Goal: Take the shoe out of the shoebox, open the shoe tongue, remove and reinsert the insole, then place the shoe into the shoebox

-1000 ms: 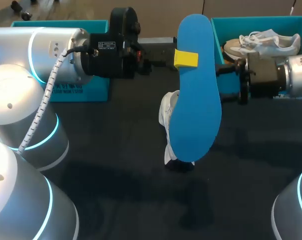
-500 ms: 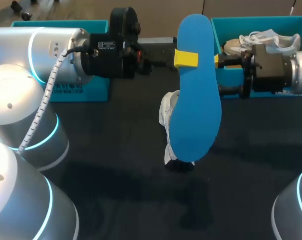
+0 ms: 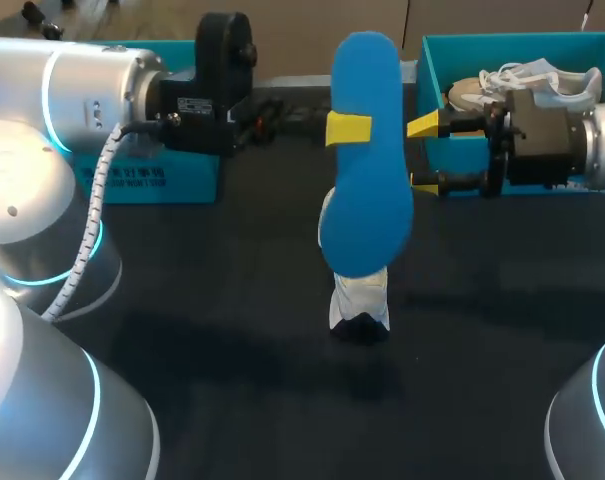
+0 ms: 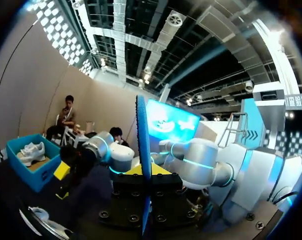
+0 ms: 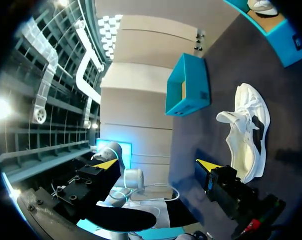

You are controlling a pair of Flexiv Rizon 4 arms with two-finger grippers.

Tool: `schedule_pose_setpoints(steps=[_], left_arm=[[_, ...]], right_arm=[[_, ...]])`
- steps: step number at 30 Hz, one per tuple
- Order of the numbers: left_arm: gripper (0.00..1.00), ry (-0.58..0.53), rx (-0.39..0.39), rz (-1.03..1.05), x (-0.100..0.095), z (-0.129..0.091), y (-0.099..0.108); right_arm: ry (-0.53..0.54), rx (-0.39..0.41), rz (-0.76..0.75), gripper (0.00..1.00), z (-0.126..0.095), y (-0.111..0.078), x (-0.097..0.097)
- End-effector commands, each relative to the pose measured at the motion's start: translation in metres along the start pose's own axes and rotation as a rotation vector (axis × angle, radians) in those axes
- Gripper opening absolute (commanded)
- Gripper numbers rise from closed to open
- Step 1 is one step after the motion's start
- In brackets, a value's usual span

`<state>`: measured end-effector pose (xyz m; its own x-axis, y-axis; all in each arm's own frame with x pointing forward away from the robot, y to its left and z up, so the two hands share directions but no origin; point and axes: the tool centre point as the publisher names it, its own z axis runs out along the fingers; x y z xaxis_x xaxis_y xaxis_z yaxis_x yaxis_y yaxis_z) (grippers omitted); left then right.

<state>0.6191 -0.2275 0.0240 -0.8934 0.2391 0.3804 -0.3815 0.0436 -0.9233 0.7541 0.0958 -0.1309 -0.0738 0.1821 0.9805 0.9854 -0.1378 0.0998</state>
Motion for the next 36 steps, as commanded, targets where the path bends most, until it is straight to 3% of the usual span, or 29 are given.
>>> schedule_pose_setpoints(steps=[1, 5, 24, 26, 27, 31, 32, 36], left_arm=[[0.0, 0.001, -0.031, 0.324, -0.008, -0.009, 0.002], [0.0, -0.026, -0.017, 0.434, -0.014, -0.016, 0.009], [0.0, -0.053, 0.01, 0.424, -0.016, -0.018, 0.013], [0.0, -0.043, -0.13, 0.593, -0.021, -0.016, 0.03], [0.0, -0.04, -0.127, 0.597, -0.022, -0.017, 0.034], [0.0, -0.01, -0.223, 0.943, -0.032, -0.019, 0.051], [0.0, -0.025, -0.195, 0.987, -0.034, -0.02, 0.053], [0.0, -0.018, -0.253, 1.327, -0.043, -0.022, 0.063]], right_arm=[[-0.002, -0.001, 0.001, 1.0, 0.001, 0.0, 0.0], [-0.002, -0.001, 0.001, 1.0, 0.001, 0.0, 0.0], [-0.002, -0.001, 0.001, 1.0, 0.001, 0.0, 0.0], [-0.002, -0.001, 0.001, 1.0, 0.001, 0.0, 0.0], [-0.002, -0.001, 0.001, 1.0, 0.001, 0.0, 0.0], [-0.002, -0.001, 0.001, 1.0, 0.001, 0.0, 0.0], [-0.002, -0.001, 0.001, 1.0, 0.001, 0.0, 0.0], [-0.002, -0.001, 0.001, 1.0, 0.001, 0.0, 0.0]])
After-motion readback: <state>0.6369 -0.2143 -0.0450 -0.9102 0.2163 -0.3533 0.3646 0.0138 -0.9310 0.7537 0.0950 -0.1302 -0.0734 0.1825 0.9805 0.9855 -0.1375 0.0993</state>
